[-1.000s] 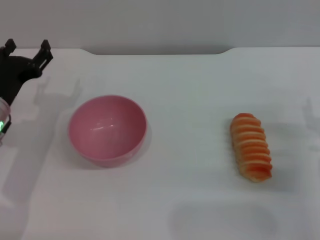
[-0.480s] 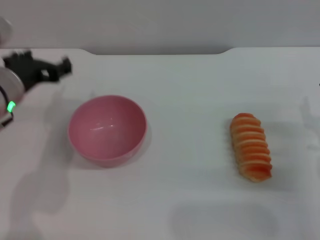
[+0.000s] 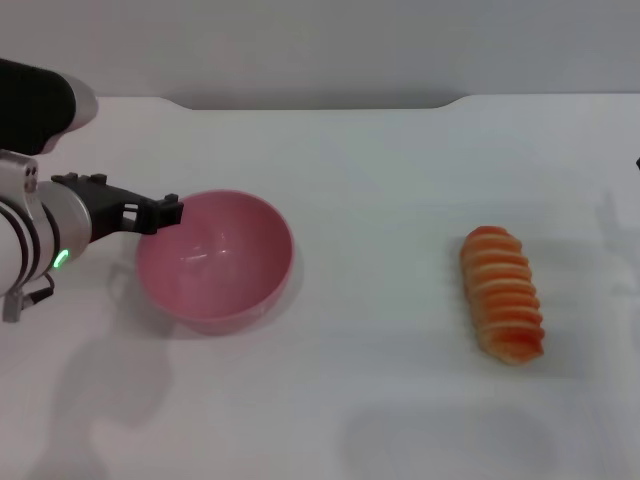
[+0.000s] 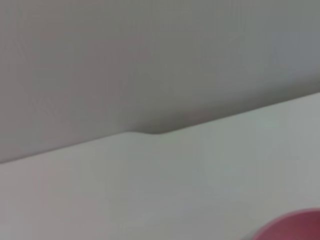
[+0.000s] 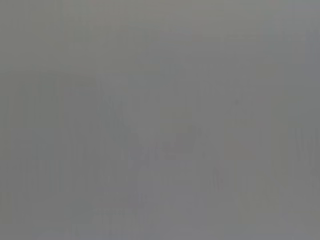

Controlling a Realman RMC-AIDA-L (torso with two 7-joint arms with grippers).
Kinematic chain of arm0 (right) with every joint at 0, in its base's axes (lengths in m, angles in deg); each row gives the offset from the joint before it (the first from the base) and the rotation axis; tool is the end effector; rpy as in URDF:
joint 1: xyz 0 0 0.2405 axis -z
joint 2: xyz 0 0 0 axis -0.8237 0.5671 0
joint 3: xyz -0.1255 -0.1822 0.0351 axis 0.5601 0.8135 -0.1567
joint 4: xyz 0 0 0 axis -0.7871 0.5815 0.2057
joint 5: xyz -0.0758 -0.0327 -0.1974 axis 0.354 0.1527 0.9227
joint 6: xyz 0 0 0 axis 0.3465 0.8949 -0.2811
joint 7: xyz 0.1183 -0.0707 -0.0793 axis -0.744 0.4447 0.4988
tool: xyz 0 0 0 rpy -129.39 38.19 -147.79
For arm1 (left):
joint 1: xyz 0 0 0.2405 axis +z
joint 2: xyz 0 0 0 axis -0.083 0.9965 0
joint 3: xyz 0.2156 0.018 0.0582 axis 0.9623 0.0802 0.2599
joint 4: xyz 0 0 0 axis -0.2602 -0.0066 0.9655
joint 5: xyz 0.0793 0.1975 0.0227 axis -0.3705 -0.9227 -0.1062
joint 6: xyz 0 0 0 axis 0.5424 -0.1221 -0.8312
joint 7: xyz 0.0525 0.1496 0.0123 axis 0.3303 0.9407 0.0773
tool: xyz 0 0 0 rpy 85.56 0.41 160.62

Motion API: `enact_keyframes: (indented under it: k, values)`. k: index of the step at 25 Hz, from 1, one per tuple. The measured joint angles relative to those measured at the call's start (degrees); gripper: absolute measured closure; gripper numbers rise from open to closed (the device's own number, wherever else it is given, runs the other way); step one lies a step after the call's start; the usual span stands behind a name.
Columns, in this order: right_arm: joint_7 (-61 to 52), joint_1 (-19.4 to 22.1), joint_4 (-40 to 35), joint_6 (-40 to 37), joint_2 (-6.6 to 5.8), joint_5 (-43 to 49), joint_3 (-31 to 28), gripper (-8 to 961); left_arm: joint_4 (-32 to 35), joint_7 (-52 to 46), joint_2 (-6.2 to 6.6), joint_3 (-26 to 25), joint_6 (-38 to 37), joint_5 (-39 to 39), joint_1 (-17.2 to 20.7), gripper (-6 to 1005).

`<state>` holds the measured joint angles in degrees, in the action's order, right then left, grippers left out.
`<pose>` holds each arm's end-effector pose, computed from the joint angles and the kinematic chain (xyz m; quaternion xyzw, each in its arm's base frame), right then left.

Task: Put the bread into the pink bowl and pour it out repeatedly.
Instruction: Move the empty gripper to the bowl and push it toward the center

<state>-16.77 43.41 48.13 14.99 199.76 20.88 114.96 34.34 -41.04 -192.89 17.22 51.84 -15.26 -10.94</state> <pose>0.3064 0.3134 -0.0019 -0.6110 0.2967 0.2840 0.6767 -0.1850 0.3371 0.0086 -0.7939 -0.3762 0.0162 0.4775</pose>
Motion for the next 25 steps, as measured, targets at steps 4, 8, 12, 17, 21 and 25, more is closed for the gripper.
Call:
enact_keyframes:
  k: [4,8,12,17,21,25]
  values:
    - [0.0,-0.19,0.08,-0.02,-0.02,0.0,-0.06,167,0.13,-0.22,-0.06,0.37,1.7,1.74,-0.46,143]
    - [0.0,-0.3,0.11,-0.02,-0.03,0.0,-0.29,167,0.06,0.27,-0.02,0.41,2.38,5.1,-1.26,142]
    - [0.0,-0.48,0.14,-0.02,-0.04,0.0,-0.38,167,-1.04,0.37,0.01,0.5,2.49,5.42,-2.06,142]
    - [0.0,-0.53,0.17,-0.02,-0.04,0.0,-0.38,167,-2.98,0.46,0.09,0.63,2.48,5.44,-2.82,143]
    - [0.0,-0.53,0.17,-0.02,-0.04,0.0,-0.36,167,-4.5,0.48,0.05,0.64,2.39,5.5,-3.06,143]
    - [0.0,-0.53,0.16,-0.02,-0.04,0.0,-0.26,166,-6.13,0.5,0.03,0.62,1.98,5.63,-3.37,162]
